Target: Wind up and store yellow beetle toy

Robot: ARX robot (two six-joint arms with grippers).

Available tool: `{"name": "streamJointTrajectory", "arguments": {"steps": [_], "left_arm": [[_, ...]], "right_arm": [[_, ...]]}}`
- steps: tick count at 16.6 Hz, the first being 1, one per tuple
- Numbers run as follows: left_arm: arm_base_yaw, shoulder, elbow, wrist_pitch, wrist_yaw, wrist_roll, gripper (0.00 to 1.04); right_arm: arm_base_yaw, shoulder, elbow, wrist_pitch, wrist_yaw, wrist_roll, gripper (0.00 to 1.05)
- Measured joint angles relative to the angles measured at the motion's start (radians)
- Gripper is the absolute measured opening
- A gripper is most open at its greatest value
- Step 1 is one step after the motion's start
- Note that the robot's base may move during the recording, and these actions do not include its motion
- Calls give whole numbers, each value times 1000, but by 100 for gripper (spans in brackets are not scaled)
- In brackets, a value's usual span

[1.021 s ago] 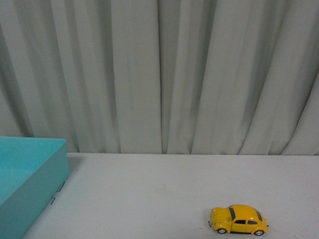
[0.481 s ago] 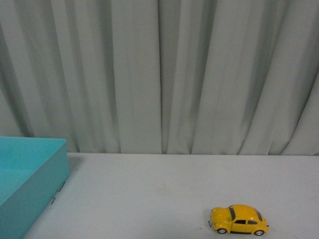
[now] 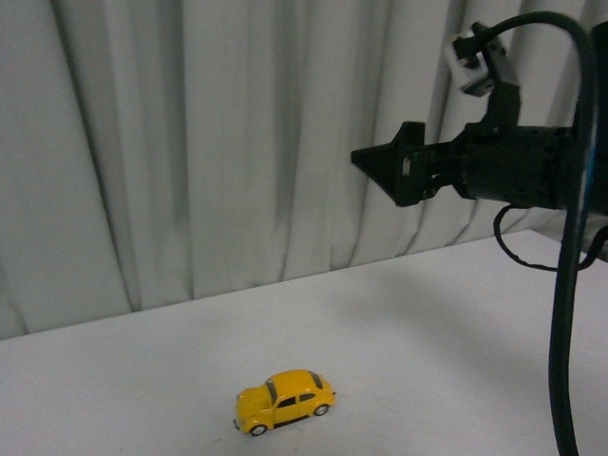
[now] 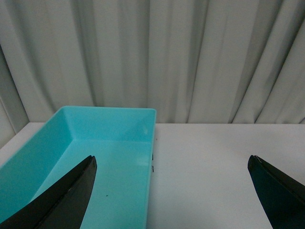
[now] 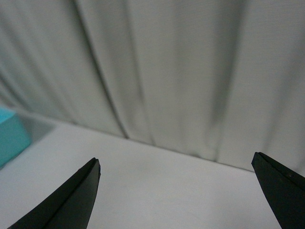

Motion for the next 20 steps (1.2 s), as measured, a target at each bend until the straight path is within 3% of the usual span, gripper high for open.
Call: {"name": "streamJointTrajectory", "arguments": {"steps": [3, 5, 8, 11, 14, 20], "left_arm": [[0, 0, 0, 0, 0, 0, 98], [0, 0, 0, 0, 0, 0, 98], [0, 0, 0, 0, 0, 0, 98], [0, 0, 0, 0, 0, 0, 98], [0, 0, 0, 0, 0, 0, 98], [0, 0, 0, 0, 0, 0, 98]], "right_arm": [[40, 135, 181, -303, -285, -327, 98], [34, 206, 317, -624, -368, -645, 98], [33, 335, 475, -1050, -375, -1069, 98], [55, 475, 587, -1329, -309, -1427, 98], [93, 571, 686, -1435, -256, -1604, 98], [132, 670, 816, -1534, -202, -1703, 98]]}}
